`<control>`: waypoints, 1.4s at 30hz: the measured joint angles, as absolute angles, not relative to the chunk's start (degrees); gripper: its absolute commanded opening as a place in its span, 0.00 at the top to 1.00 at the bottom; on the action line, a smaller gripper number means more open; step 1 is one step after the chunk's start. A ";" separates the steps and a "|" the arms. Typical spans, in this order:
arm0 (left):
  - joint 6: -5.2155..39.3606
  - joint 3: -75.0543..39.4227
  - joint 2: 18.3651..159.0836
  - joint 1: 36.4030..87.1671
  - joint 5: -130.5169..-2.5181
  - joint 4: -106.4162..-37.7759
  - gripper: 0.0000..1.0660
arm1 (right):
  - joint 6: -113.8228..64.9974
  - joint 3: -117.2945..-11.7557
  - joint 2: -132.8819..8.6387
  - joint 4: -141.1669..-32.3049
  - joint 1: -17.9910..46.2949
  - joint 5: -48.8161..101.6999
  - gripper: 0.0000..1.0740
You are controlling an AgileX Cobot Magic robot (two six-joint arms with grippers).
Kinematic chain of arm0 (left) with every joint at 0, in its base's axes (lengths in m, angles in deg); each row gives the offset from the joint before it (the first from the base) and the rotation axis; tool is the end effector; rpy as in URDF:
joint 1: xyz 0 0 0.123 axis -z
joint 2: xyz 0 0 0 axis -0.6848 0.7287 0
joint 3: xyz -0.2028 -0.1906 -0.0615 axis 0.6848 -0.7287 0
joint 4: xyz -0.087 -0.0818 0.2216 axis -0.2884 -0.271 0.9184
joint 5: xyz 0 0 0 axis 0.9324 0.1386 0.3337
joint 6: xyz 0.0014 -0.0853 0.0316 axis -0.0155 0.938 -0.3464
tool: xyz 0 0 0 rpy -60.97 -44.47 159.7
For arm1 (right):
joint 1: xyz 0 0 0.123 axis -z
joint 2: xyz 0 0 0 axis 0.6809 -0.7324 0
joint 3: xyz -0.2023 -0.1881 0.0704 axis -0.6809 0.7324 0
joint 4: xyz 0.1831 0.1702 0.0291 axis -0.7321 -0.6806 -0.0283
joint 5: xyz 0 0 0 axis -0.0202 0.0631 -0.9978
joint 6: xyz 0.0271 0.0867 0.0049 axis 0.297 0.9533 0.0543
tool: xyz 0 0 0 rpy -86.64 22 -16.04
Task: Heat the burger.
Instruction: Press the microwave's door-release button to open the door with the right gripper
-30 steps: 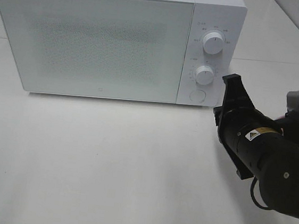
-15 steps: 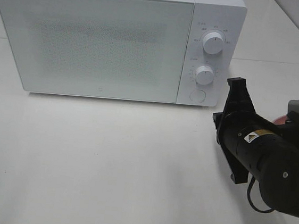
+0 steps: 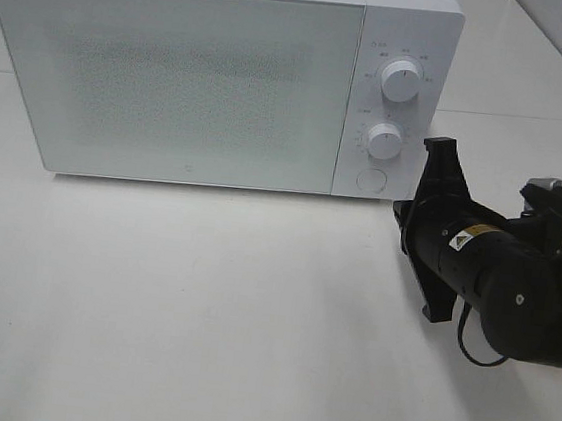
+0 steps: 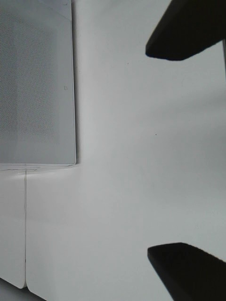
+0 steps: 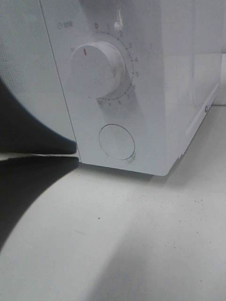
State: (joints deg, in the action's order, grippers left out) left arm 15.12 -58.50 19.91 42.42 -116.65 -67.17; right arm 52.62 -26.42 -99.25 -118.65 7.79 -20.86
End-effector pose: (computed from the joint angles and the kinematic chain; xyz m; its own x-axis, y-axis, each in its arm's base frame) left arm -0.0085 -0.0136 0.2819 -0.4360 0.0118 -0.8999 0.1266 0.9908 -0.0483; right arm 0.2591 0.1366 0.1186 -0.1947 0.9747 -0.1094 0.3642 0.1754 0.9147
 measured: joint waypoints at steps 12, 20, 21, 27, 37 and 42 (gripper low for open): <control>15.12 -58.50 19.91 42.42 -116.65 -67.17 0.08 | 59.33 -32.32 -105.49 -111.03 13.41 -19.02 1.00; 15.12 -58.50 19.91 42.42 -116.65 -67.17 0.08 | 61.62 -37.08 -109.28 -107.82 15.53 -17.82 1.00; 15.12 -58.50 19.91 42.42 -116.65 -67.17 0.08 | 61.73 -37.71 -109.79 -107.48 15.64 -17.76 1.00; 15.12 -58.50 19.91 42.42 -116.65 -67.17 0.08 | 63.05 -40.75 -112.20 -106.56 15.70 -17.36 1.00; 15.12 -58.50 19.91 42.42 -116.65 -67.17 0.08 | 63.97 -44.64 -116.09 -106.22 16.39 -15.87 1.00; 15.12 -58.50 19.91 42.42 -116.65 -67.17 0.08 | 64.02 -44.82 -116.15 -106.10 16.39 -15.99 1.00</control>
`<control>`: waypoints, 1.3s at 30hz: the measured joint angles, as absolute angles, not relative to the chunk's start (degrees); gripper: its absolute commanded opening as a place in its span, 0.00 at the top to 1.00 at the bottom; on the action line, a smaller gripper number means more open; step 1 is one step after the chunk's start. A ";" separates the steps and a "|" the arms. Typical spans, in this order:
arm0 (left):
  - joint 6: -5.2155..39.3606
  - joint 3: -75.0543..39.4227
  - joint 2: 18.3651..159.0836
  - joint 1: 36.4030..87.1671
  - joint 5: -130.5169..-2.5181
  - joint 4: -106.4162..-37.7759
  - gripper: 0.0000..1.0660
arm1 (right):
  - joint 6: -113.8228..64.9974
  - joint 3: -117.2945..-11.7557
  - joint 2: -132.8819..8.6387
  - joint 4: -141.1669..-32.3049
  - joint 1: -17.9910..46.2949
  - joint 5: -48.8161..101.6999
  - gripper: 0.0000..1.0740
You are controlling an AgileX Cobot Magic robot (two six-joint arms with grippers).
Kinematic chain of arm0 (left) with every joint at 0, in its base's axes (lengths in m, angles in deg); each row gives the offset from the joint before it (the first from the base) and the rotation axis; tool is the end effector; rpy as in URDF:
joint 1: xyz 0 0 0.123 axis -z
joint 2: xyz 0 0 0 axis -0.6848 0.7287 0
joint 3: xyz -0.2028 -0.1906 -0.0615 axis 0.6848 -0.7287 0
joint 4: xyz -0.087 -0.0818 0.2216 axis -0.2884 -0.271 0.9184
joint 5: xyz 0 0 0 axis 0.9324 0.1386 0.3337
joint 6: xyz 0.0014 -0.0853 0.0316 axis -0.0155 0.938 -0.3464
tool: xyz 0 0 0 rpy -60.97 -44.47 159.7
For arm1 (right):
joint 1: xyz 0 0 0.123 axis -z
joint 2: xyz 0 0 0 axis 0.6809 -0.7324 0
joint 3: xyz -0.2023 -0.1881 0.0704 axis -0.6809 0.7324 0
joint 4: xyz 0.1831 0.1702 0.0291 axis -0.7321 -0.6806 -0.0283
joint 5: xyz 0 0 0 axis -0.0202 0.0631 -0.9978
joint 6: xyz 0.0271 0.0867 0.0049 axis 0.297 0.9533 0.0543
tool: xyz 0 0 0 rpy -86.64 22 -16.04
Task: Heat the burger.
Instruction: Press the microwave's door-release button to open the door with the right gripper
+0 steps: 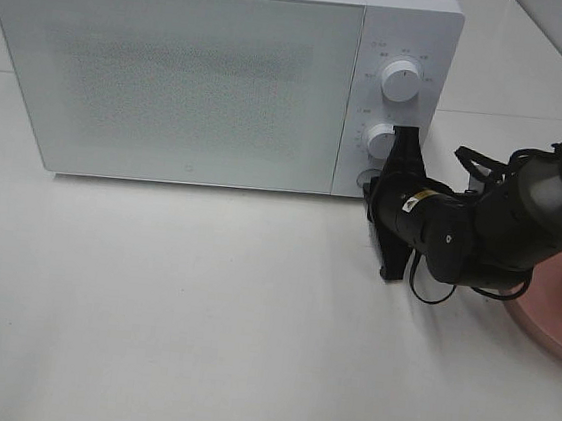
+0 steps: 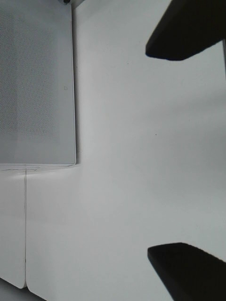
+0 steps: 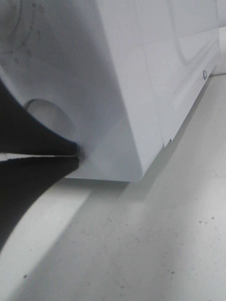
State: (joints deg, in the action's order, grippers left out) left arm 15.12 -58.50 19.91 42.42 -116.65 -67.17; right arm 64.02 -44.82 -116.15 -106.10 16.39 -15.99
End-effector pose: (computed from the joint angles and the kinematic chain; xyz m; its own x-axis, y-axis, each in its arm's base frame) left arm -0.0085 -0.0136 0.2819 -0.4360 0.0118 -0.8999 0.1266 0.9908 -0.0483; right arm 0.3427 0.1467 0.0742 -0.1855 0.9824 0.0193 0.4159 0.0607 0.9074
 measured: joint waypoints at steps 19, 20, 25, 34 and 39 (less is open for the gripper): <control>15.12 -58.50 19.91 42.42 -116.65 -67.17 0.08 | 64.08 -44.36 -115.29 -106.04 16.27 -18.33 1.00; 15.12 -58.50 19.91 42.42 -116.65 -67.17 0.08 | 64.08 -44.36 -115.23 -106.04 16.27 -18.33 1.00; 15.12 -58.50 19.91 42.42 -116.65 -67.17 0.08 | 64.02 -44.30 -114.03 -106.22 15.99 -17.93 1.00; 15.12 -58.50 19.91 42.42 -116.65 -67.17 0.08 | 62.93 -44.30 -113.69 -107.19 15.93 -17.30 1.00; 15.12 -58.50 19.91 42.42 -116.65 -67.17 0.08 | 62.02 -44.30 -113.69 -108.16 15.76 -17.99 1.00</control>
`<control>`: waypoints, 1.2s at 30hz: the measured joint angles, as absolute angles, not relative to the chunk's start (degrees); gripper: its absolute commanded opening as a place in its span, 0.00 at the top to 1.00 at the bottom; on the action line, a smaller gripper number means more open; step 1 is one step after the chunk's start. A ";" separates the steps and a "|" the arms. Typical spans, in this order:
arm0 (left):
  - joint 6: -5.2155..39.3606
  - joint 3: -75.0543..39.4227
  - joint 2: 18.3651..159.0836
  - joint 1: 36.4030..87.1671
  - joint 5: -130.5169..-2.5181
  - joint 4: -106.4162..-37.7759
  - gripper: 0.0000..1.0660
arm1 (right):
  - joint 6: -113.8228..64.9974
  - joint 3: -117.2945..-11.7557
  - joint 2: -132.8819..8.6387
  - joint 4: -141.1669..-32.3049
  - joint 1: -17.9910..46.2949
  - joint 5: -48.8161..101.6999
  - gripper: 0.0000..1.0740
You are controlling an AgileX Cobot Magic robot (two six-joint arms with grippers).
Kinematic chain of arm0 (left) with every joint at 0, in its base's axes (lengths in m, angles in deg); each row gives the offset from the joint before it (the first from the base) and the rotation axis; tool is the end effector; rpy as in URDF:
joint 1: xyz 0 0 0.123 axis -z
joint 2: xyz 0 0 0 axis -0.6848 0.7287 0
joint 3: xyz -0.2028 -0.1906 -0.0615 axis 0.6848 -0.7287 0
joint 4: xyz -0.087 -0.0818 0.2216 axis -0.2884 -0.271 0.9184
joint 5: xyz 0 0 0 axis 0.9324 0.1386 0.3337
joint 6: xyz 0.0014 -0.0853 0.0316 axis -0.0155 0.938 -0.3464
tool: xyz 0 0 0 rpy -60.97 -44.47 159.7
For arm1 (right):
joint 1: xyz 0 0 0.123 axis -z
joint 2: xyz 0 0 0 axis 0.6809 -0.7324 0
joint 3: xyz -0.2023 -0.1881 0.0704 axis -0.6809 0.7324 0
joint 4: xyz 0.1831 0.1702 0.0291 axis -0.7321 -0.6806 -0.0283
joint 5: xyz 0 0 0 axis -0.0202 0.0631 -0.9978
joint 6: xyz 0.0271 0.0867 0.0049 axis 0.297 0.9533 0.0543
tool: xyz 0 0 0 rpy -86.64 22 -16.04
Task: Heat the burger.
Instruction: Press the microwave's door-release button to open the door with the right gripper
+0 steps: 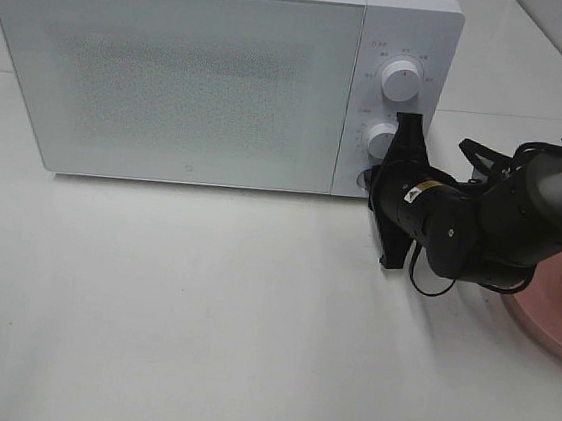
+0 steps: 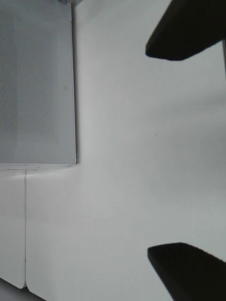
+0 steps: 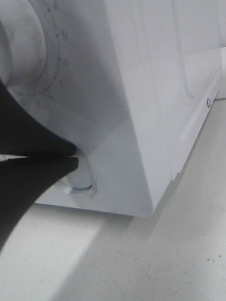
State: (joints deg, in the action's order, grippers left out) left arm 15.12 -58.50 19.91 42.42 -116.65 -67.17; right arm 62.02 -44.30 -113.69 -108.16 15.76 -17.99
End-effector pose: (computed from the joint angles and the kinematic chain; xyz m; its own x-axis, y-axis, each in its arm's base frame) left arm -0.0085 -0.0136 0.2819 -0.4360 0.0118 -0.8999 0.1266 0.9908 -0.0483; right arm 0.3421 0.1476 0.0910 -0.1733 0.9848 0.0076 0.3572 0.0557 0.9324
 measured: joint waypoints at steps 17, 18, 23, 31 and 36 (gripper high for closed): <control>15.12 -58.50 19.91 42.42 -116.65 -67.17 0.08 | 58.01 -49.00 -117.01 -109.37 16.73 -14.15 1.00; 15.12 -58.50 19.91 42.42 -116.65 -67.17 0.08 | 58.01 -49.00 -117.01 -109.37 16.73 -14.15 1.00; 15.12 -58.50 19.91 42.42 -116.65 -67.17 0.08 | 57.32 -50.95 -116.72 -112.35 16.73 -9.11 1.00; 15.12 -58.50 19.91 42.42 -116.65 -67.17 0.08 | 56.46 -51.52 -116.44 -113.66 16.73 -7.56 1.00; 15.12 -58.50 19.91 42.42 -116.65 -67.17 0.08 | 56.12 -51.52 -116.44 -113.72 16.73 -7.56 1.00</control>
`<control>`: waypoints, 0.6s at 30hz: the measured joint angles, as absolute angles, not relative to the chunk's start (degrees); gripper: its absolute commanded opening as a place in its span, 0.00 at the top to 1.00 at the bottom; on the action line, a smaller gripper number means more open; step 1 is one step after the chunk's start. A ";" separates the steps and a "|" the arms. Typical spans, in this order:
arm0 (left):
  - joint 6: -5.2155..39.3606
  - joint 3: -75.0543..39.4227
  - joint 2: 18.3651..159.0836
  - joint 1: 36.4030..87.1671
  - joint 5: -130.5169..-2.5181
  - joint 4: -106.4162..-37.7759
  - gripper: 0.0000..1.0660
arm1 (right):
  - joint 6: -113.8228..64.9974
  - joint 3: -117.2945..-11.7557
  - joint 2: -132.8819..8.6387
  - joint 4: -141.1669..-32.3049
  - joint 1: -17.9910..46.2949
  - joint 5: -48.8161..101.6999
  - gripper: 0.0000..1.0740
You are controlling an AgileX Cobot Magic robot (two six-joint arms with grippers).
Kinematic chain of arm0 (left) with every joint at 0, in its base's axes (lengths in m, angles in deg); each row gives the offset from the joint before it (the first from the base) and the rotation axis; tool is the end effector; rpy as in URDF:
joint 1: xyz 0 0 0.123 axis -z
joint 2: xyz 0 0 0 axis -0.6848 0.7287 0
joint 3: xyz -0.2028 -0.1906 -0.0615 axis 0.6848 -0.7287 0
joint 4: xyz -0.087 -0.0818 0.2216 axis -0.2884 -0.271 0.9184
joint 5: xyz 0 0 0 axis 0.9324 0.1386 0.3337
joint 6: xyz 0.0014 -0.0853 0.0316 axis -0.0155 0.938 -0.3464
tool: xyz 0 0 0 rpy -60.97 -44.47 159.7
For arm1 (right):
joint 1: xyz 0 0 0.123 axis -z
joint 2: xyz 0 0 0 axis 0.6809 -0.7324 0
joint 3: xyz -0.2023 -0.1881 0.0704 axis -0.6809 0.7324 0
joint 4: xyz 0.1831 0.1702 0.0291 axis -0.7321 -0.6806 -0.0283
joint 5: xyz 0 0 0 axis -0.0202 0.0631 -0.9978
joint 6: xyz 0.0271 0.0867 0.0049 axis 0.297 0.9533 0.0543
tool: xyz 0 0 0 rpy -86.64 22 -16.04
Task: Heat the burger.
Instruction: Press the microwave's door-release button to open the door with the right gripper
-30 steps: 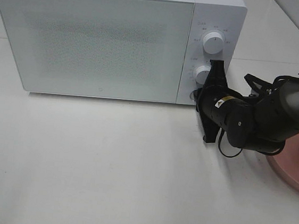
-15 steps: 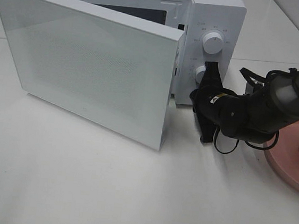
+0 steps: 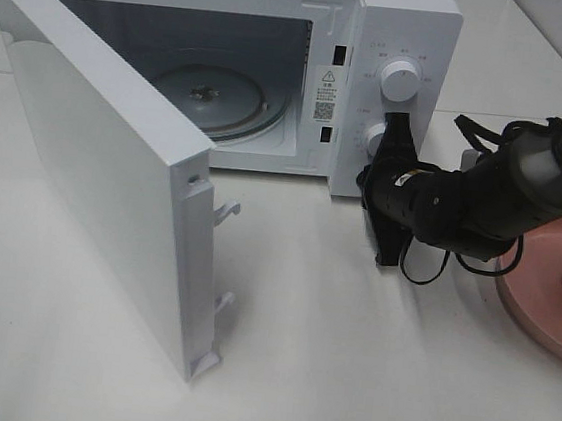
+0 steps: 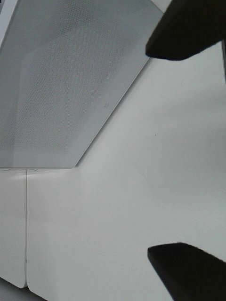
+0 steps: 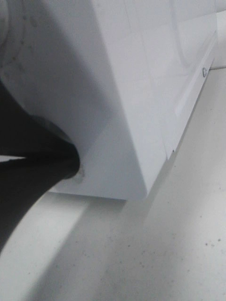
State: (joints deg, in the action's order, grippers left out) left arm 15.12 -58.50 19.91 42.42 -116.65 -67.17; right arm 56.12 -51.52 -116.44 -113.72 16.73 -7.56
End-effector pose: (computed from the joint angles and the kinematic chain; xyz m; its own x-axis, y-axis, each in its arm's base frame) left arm -0.0085 -0.0136 0.2819 -0.4360 0.0118 -0.8999 0.1266 0.9908 -0.0483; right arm 0.3653 0.1516 0.0823 -0.1427 0.9897 -0.0094 0.4616 0.0750 0.8839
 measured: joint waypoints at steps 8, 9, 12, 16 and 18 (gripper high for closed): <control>15.12 -58.50 19.91 42.42 -116.65 -67.17 0.08 | 56.06 -51.52 -116.32 -113.72 16.73 -7.56 1.00; 15.12 -58.50 19.91 42.42 -116.65 -67.17 0.08 | 56.06 -51.52 -116.32 -113.72 16.73 -7.56 1.00; 15.12 -58.50 19.91 42.42 -116.65 -67.17 0.08 | 56.06 -51.46 -116.15 -113.72 16.73 -7.56 1.00; 15.12 -58.50 19.91 42.42 -116.65 -67.17 0.08 | 56.06 -51.00 -116.15 -113.38 16.73 -8.08 1.00; 15.12 -58.50 19.91 42.42 -116.65 -67.17 0.08 | 56.23 -50.72 -116.15 -113.09 16.73 -8.77 1.00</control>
State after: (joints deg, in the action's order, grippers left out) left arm 15.12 -58.50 19.91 42.42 -116.65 -67.17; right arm 56.23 -50.72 -116.15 -113.09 16.73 -8.77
